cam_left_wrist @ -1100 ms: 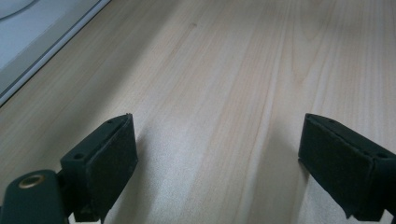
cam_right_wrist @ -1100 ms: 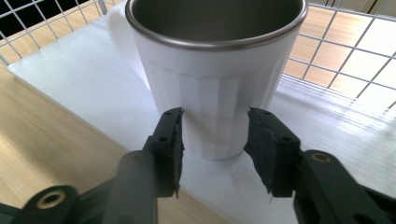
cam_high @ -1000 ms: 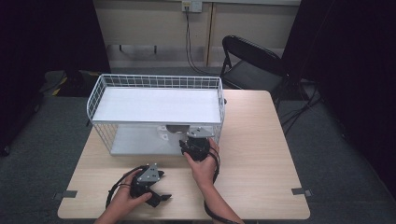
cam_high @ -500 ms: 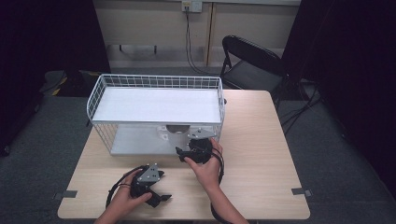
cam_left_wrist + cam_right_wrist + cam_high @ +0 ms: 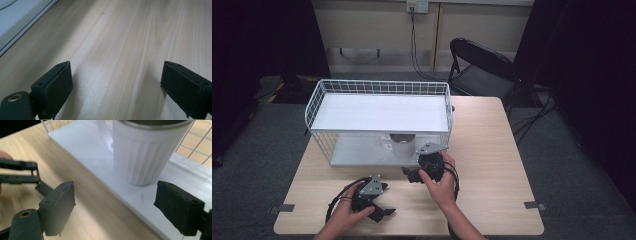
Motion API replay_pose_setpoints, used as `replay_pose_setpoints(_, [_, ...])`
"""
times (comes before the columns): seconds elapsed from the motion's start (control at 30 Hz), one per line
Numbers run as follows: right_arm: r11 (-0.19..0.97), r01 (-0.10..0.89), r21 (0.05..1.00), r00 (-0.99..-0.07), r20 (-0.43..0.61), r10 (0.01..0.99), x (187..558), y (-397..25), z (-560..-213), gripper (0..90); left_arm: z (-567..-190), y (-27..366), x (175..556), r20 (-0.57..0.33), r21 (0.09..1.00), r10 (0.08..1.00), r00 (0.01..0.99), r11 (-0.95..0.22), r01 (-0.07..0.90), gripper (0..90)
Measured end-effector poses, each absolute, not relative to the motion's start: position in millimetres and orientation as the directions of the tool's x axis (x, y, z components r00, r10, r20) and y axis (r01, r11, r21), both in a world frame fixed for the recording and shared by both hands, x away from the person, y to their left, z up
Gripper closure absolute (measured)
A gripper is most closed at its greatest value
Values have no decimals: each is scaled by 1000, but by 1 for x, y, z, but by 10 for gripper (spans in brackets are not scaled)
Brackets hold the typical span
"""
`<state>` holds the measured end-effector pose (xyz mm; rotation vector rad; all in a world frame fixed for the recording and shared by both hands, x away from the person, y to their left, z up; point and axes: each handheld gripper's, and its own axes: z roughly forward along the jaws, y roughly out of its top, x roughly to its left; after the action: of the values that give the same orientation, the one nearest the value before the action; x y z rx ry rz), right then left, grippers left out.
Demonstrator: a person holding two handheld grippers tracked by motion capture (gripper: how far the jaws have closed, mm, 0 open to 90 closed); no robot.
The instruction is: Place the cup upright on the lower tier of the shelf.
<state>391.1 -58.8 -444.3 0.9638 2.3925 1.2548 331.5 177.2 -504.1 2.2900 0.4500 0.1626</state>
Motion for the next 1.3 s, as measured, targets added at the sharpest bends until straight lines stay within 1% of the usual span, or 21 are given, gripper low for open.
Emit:
replay_pose_setpoints(0.2, [437,420,795,-763,48,645,388,-66,-446,157,-504,177,332,-23,726,369,929,-632,269,97])
replay_pose_setpoints(0.63, [462,413,785,-786,51,615,378,-85,-447,158,-504,177,332,-22,727,369,929,-632,269,97])
replay_pose_setpoints(0.77, [488,396,778,-806,39,591,373,-95,-446,157,-504,177,332,-22,727,369,929,-632,269,97])
replay_pose_setpoints(1.03, [484,399,779,-806,46,590,369,-113,-444,157,-504,177,332,-22,726,369,929,-633,269,97])
replay_pose_setpoints(1.1, [505,394,768,-809,28,588,366,-120,-446,157,-504,177,332,-23,727,369,929,-632,269,97])
replay_pose_setpoints(1.3, [511,406,757,-811,41,584,361,-135,-455,158,-504,177,332,-23,726,369,929,-633,269,97])
